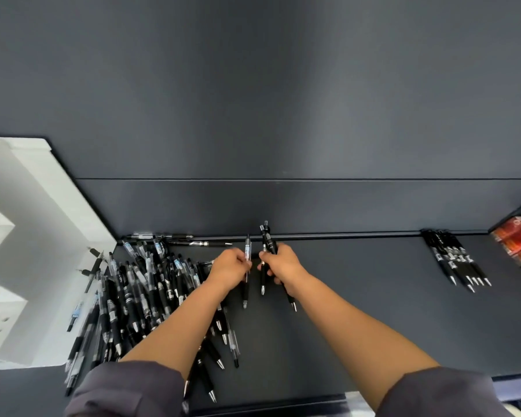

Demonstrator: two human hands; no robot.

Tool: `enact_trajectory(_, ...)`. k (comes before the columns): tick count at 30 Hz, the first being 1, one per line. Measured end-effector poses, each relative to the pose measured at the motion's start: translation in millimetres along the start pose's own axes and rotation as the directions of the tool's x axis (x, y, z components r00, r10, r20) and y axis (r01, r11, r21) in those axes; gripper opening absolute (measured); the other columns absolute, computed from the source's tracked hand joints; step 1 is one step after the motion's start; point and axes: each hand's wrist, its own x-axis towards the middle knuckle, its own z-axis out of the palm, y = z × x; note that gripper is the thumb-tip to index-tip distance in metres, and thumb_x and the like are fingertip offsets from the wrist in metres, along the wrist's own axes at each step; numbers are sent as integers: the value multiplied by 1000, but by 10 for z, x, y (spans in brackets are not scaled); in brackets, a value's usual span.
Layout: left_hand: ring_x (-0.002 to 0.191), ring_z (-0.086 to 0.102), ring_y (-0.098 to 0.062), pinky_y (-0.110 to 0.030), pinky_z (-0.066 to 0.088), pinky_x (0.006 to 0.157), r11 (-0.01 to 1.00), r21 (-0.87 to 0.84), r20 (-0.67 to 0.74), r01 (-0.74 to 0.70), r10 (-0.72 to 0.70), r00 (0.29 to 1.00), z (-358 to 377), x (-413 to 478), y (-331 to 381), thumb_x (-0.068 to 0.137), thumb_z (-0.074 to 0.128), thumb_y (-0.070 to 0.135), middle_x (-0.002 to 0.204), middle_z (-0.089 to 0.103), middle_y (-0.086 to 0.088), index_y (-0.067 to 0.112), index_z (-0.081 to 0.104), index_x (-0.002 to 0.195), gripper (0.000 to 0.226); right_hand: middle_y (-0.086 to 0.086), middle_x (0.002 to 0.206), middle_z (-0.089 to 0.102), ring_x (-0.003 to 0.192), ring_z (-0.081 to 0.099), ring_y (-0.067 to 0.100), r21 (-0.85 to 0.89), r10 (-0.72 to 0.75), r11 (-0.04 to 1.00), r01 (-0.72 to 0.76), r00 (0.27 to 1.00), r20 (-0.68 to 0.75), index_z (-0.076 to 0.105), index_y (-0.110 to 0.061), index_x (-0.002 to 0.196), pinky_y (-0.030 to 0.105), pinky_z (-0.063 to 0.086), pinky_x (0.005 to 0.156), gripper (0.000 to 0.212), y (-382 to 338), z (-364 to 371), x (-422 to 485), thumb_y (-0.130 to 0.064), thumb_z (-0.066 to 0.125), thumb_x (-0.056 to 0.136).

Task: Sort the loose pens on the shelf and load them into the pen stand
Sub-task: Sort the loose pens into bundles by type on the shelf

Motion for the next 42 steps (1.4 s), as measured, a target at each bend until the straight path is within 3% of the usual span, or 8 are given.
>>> enact_trajectory(5,57,55,-16,-25,44,54,995,-90,37,-31,35,999,159,-2,191,90,58,9,83,63,-12,9,53,94,7,4,71,62,51,42,11,81,17,997,-14,999,-29,49,-19,82,19,25,37,12,132,-418,-42,-19,51,95)
enact_trajectory(11,54,56,-13,-24,48,50,998,-3,77,-64,64,995,658,-7,419,88,60,8,68,58,-3,14,49,82,14,5,69,52,51,39,14,66,26,998,-18,994,-111,49,-15,75,19,23,37,17,445,-1039,-46,-16,56,91)
enact_trajectory(19,81,64,-31,-39,55,71,959,284,-44,-26,40,998,1314,43,755,89,53,13,91,63,-15,8,51,94,7,3,65,47,54,42,16,-111,13,994,-21,997,-73,47,-17,68,22,29,40,21,695,-1742,29,-17,60,85)
enact_trajectory(25,98,56,-40,-35,39,68,886,462,-214,27,83,973,1597,113,855,91,46,12,113,55,-18,7,43,119,28,4,82,57,62,47,14,-206,-47,977,49,999,16,52,-18,75,24,34,47,14,812,-2090,167,-22,61,85)
enact_trajectory(31,94,57,-38,-37,38,62,847,521,-307,109,66,950,1661,132,866,94,45,16,120,48,-13,14,38,126,33,-2,74,54,61,48,12,-256,-76,963,86,996,52,50,-19,74,23,36,50,17,879,-2288,302,-24,62,85)
enact_trajectory(35,105,52,-32,-38,41,64,796,590,-331,137,84,940,1638,106,892,93,50,26,122,45,-8,20,38,130,39,-1,74,54,59,48,11,-251,-92,963,97,995,32,51,-17,78,23,37,49,14,883,-2336,336,-24,62,85)
enact_trajectory(38,112,47,-30,-40,44,77,748,661,-299,64,184,936,1663,116,978,92,51,31,125,45,-8,20,39,132,43,2,83,60,70,55,15,-267,-113,958,105,993,-14,58,-12,90,26,43,58,15,849,-2379,329,-26,61,86)
enact_trajectory(42,112,47,-26,-38,42,87,719,668,-126,-189,361,924,1846,220,1228,92,50,28,122,49,-5,22,46,128,37,5,95,62,89,60,26,-356,-105,934,42,981,-160,59,-15,97,32,47,73,20,823,-2571,289,-32,60,86)
